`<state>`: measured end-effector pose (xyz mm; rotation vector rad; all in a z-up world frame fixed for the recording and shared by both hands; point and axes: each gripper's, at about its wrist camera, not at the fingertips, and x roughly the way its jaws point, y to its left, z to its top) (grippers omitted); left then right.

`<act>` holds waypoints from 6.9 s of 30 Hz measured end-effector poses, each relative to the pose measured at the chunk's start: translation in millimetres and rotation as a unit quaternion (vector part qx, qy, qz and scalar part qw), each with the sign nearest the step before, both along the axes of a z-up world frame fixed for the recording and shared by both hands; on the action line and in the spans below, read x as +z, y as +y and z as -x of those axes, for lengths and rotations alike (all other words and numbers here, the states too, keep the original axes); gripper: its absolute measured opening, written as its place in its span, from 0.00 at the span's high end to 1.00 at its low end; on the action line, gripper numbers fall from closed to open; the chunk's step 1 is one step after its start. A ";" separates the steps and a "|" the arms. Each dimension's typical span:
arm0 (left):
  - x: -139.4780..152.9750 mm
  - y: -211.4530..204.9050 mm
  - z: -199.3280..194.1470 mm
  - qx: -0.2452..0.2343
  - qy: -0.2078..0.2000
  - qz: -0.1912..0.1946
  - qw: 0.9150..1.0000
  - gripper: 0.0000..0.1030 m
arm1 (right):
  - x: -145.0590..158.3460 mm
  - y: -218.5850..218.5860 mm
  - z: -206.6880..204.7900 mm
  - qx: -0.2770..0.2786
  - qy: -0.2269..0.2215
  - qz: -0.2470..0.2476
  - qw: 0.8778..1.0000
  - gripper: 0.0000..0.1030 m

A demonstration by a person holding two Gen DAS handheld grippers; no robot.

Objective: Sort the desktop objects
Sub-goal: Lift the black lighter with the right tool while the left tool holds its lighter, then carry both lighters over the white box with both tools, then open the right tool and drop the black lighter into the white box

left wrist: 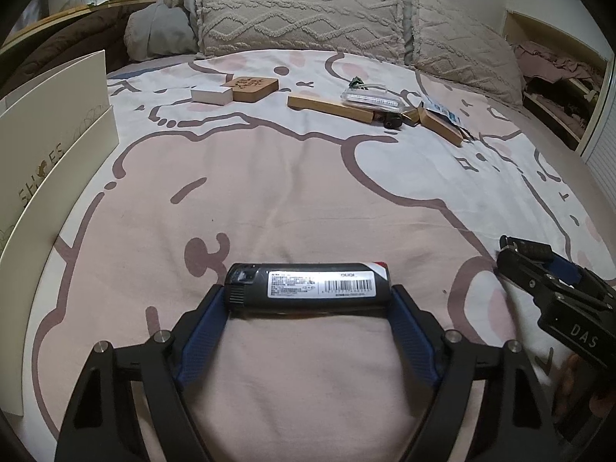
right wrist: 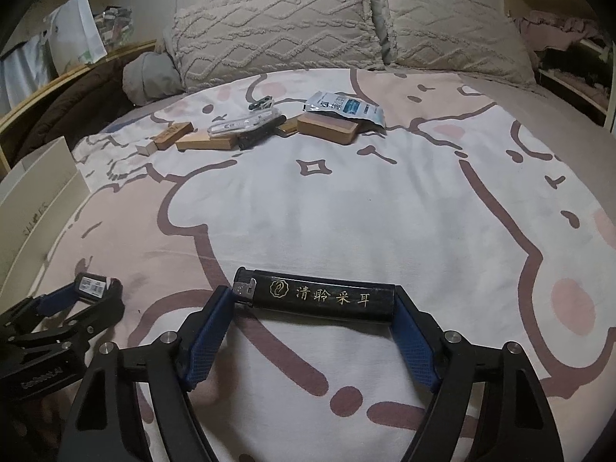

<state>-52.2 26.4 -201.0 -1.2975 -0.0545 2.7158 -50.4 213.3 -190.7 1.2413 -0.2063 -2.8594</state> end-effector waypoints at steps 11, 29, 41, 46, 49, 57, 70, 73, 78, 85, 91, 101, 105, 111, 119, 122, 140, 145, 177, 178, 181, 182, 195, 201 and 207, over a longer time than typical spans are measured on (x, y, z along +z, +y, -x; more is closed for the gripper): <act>7.1 -2.7 -2.4 0.000 0.011 -0.016 1.000 0.19 | 6.8 0.5 -5.7 0.013 0.025 0.015 1.000 0.21; 11.9 -0.5 -6.4 0.003 0.026 -0.007 1.000 0.19 | 11.5 0.7 -9.9 0.038 0.040 0.047 0.997 0.22; 14.3 -2.0 -8.6 0.006 0.038 -0.003 0.999 0.19 | 24.6 0.3 -23.5 0.019 0.083 0.025 0.996 0.22; 14.9 -0.3 -9.1 0.004 0.040 0.001 0.999 0.19 | 24.0 -2.4 -20.6 0.041 0.080 0.033 0.995 0.22; 14.8 -0.2 -9.1 0.004 0.040 0.001 0.999 0.19 | 19.9 -5.2 -17.4 0.053 0.060 0.038 0.996 0.21; 17.6 0.2 -9.9 0.006 0.046 -0.001 0.999 0.19 | 18.2 -8.7 -20.2 0.046 0.057 0.027 0.997 0.22; 38.8 -5.3 -16.0 0.017 0.076 -0.015 0.997 0.19 | 31.1 -8.7 -28.7 0.034 0.085 0.017 0.996 0.21; 48.4 -4.9 -18.8 0.016 0.089 -0.018 0.996 0.19 | 38.4 -9.8 -31.2 0.034 0.096 0.019 0.995 0.22; 66.6 -3.1 -21.5 0.014 0.111 -0.019 0.994 0.19 | 55.1 -12.8 -32.4 0.034 0.117 0.013 0.992 0.21; 89.7 1.2 -24.2 0.008 0.136 -0.019 0.991 0.19 | 83.1 -9.9 -35.3 0.033 0.148 0.006 0.988 0.21; 111.5 5.5 -27.3 0.002 0.157 -0.016 0.988 0.19 | 106.3 -0.9 -36.8 0.024 0.170 0.011 0.985 0.21; 151.8 16.6 -28.2 -0.008 0.196 -0.026 0.980 0.19 | 138.9 -4.0 -37.1 0.029 0.199 -0.004 0.980 0.21; 163.9 16.8 -25.5 -0.014 0.208 -0.033 0.977 0.19 | 149.0 -4.3 -34.7 0.030 0.205 -0.005 0.978 0.21; 186.6 6.7 -16.7 -0.009 0.228 -0.039 0.973 0.19 | 171.8 -7.2 -26.4 0.037 0.215 0.005 0.976 0.21; 209.7 -27.9 -12.3 0.013 0.255 -0.041 0.966 0.19 | 195.8 -27.2 -15.4 0.049 0.237 -0.002 0.970 0.21; 212.9 -49.6 -12.7 0.025 0.265 -0.050 0.963 0.19 | 196.0 -38.2 -8.7 0.060 0.233 0.002 0.971 0.21; 206.5 -137.8 -25.3 0.119 0.292 -0.019 0.949 0.19 | 196.5 -127.3 24.4 0.136 0.216 0.028 0.966 0.21; 205.3 -166.9 -29.2 0.153 0.296 -0.011 0.943 0.19 | 196.8 -148.9 31.5 0.155 0.214 0.032 0.964 0.21; 180.2 -309.4 -53.6 0.333 0.269 -0.017 0.904 0.19 | 185.7 -305.4 60.7 0.285 0.147 0.032 0.947 0.21; 178.3 -311.7 -52.6 0.336 0.265 -0.015 0.904 0.19 | 184.7 -310.2 62.4 0.288 0.143 0.029 0.946 0.21; 173.9 -316.6 -48.9 0.352 0.254 -0.001 0.901 0.19 | 181.5 -322.0 70.2 0.295 0.123 0.034 0.947 0.21; 170.9 -319.7 -47.5 0.363 0.247 0.007 0.898 0.19 | 180.4 -326.2 73.0 0.297 0.118 0.034 0.947 0.21; 156.1 -339.3 -40.8 0.385 0.219 -0.010 0.897 0.19 | 151.1 -363.4 118.1 0.291 0.020 0.067 0.954 0.21; 157.0 -335.1 -36.6 0.379 0.215 -0.001 0.900 0.19 | 135.5 -375.4 138.1 0.275 -0.018 0.073 0.959 0.22; 156.0 -333.7 -34.9 0.379 0.213 -0.002 0.901 0.19 | 119.2 -383.4 161.8 0.242 -0.061 0.087 0.965 0.21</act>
